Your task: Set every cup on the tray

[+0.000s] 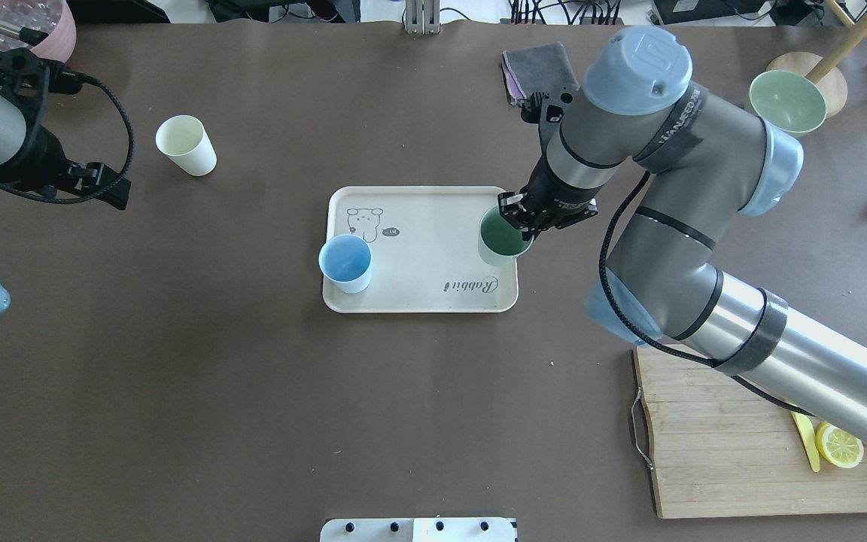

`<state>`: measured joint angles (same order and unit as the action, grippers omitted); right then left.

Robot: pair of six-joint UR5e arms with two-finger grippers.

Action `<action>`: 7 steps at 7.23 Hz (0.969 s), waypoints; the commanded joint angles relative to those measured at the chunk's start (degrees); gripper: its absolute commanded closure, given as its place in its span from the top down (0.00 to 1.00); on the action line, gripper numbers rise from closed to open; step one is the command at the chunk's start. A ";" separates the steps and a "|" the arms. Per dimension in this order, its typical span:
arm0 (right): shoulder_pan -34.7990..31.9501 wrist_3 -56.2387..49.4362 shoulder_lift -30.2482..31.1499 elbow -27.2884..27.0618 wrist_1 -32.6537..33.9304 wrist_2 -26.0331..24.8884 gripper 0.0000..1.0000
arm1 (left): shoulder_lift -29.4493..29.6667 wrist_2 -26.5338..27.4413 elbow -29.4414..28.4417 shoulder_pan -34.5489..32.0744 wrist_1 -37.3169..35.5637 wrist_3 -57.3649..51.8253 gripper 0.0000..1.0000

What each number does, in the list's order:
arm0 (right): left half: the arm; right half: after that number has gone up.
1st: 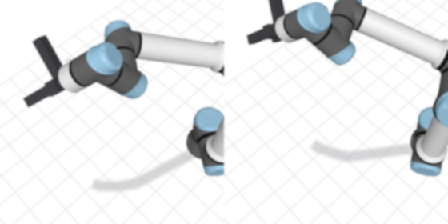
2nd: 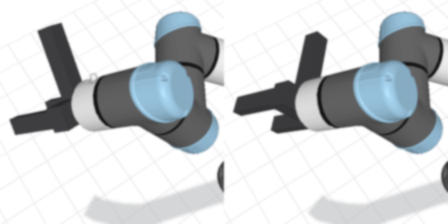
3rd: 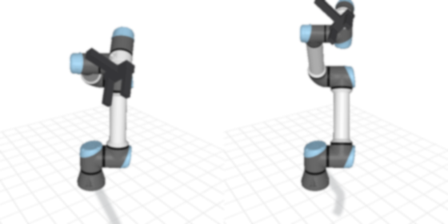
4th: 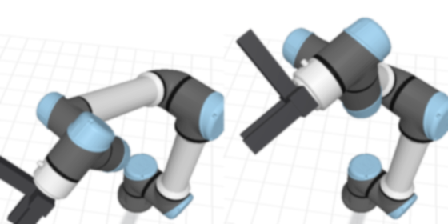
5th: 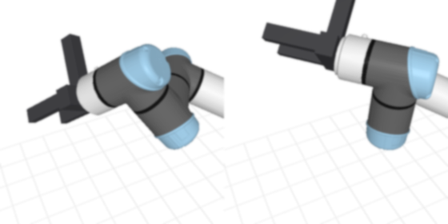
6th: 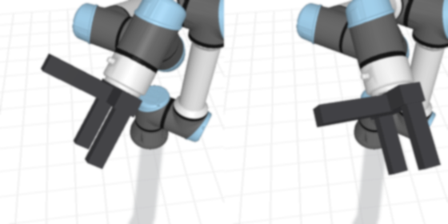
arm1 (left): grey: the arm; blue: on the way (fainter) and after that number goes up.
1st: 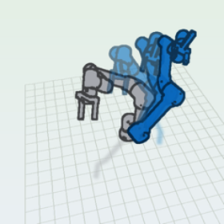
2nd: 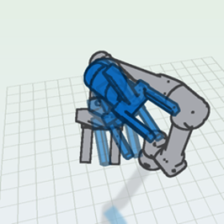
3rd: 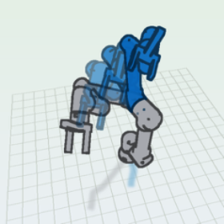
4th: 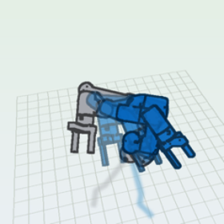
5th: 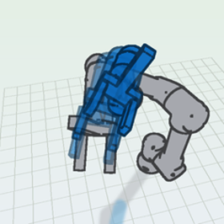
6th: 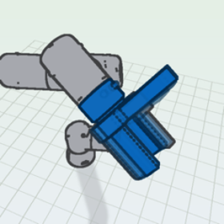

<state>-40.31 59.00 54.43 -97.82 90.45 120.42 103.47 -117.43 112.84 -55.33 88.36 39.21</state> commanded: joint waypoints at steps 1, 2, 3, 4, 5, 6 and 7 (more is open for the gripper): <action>3.40 3.49 -1.69 2.98 -0.19 -3.79 0.00 | 0.15 -0.78 -2.00 -0.84 0.06 -0.54 0.97; 3.40 3.75 -1.69 3.34 -0.19 -3.79 0.00 | 0.24 -0.78 -2.88 -0.83 0.06 -0.54 0.97; 3.40 3.75 -1.78 3.60 -0.19 -3.79 0.28 | 0.67 -0.78 -4.54 -0.75 0.23 -0.45 0.97; 3.40 3.67 -2.22 3.60 -0.27 -3.70 0.71 | 2.24 -0.96 -6.90 -2.23 0.24 0.24 0.97; 3.22 3.06 -2.22 2.99 -0.27 -3.61 1.00 | 4.09 -3.22 -9.71 -3.98 0.24 0.25 0.97; 0.53 2.96 -2.13 1.77 -0.36 -2.13 1.00 | 6.72 -3.68 -12.52 -5.48 0.24 0.25 0.97; -4.46 1.13 -1.61 1.67 -0.36 3.02 1.00 | 10.83 -3.77 -17.16 -5.93 0.24 0.43 0.97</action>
<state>-40.03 61.64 52.41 -95.61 90.12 118.98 110.03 -120.71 100.57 -60.17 88.59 39.47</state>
